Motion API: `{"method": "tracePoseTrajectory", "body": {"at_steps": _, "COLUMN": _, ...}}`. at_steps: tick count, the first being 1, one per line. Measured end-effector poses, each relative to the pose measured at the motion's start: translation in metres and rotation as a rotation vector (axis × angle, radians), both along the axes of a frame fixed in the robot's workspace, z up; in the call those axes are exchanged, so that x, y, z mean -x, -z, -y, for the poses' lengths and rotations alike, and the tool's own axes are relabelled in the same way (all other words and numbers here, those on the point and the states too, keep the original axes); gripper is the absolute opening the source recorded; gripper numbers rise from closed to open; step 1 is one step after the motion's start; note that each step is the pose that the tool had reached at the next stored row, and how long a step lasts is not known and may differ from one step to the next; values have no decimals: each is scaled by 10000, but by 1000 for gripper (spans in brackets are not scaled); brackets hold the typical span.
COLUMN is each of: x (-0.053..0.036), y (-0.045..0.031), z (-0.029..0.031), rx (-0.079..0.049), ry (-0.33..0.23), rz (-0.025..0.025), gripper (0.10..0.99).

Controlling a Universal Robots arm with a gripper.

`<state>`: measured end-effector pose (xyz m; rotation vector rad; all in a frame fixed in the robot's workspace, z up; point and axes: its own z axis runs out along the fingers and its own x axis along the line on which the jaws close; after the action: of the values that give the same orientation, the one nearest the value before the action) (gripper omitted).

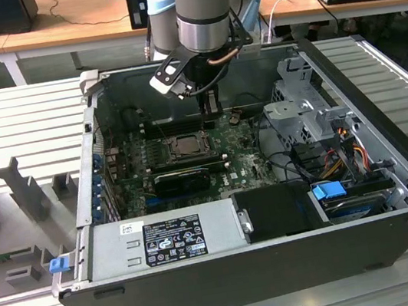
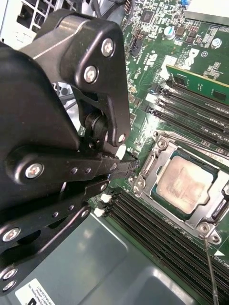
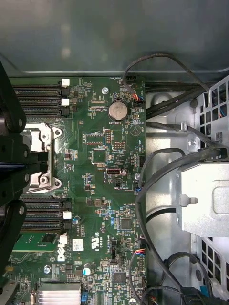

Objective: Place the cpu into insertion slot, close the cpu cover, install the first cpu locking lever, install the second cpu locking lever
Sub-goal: 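Close the cpu cover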

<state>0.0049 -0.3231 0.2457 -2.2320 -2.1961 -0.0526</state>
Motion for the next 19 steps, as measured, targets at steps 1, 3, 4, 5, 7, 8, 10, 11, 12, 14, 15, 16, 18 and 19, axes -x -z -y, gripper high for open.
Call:
{"method": "tracePoseTrajectory", "body": {"at_steps": 1, "x": 2, "y": 0, "z": 0, "rx": 0, "ry": 0, "rz": 0, "gripper": 106}}
{"method": "tracePoseTrajectory", "body": {"at_steps": 3, "x": 9, "y": 0, "z": 0, "rx": 1, "ry": 1, "rz": 1, "gripper": 106}}
{"method": "tracePoseTrajectory", "body": {"at_steps": 4, "x": 11, "y": 0, "z": 0, "rx": 1, "ry": 0, "rz": 0, "gripper": 106}}
{"method": "tracePoseTrajectory", "body": {"at_steps": 5, "x": 12, "y": 0, "z": 0, "rx": 0, "ry": 0, "rz": 0, "gripper": 106}}
{"method": "tracePoseTrajectory", "body": {"at_steps": 7, "x": 20, "y": 0, "z": 0, "rx": 1, "ry": 1, "rz": -1, "gripper": 106}}
{"method": "tracePoseTrajectory", "body": {"at_steps": 8, "x": 23, "y": 0, "z": 0, "rx": 2, "ry": 1, "rz": 0, "gripper": 106}}
{"method": "tracePoseTrajectory", "body": {"at_steps": 10, "x": 33, "y": 0, "z": 0, "rx": 1, "ry": 0, "rz": 0, "gripper": 106}}
{"method": "tracePoseTrajectory", "body": {"at_steps": 11, "x": 36, "y": 1, "z": 0, "rx": 1, "ry": 0, "rz": 0, "gripper": 106}}
{"method": "tracePoseTrajectory", "body": {"at_steps": 12, "x": 47, "y": 2, "z": 0, "rx": 0, "ry": -1, "rz": 0, "gripper": 106}}
{"method": "tracePoseTrajectory", "body": {"at_steps": 14, "x": 69, "y": 6, "z": 0, "rx": -1, "ry": -1, "rz": 0, "gripper": 106}}
{"method": "tracePoseTrajectory", "body": {"at_steps": 15, "x": 86, "y": 12, "z": 0, "rx": -4, "ry": 0, "rz": 1, "gripper": 106}}
{"method": "tracePoseTrajectory", "body": {"at_steps": 16, "x": 110, "y": 26, "z": 0, "rx": 0, "ry": 0, "rz": 0, "gripper": 106}}
{"method": "tracePoseTrajectory", "body": {"at_steps": 18, "x": 139, "y": 58, "z": 0, "rx": -1, "ry": 1, "rz": 1, "gripper": 106}}
{"method": "tracePoseTrajectory", "body": {"at_steps": 19, "x": 150, "y": 91, "z": 0, "rx": -1, "ry": 0, "rz": 0, "gripper": 106}}
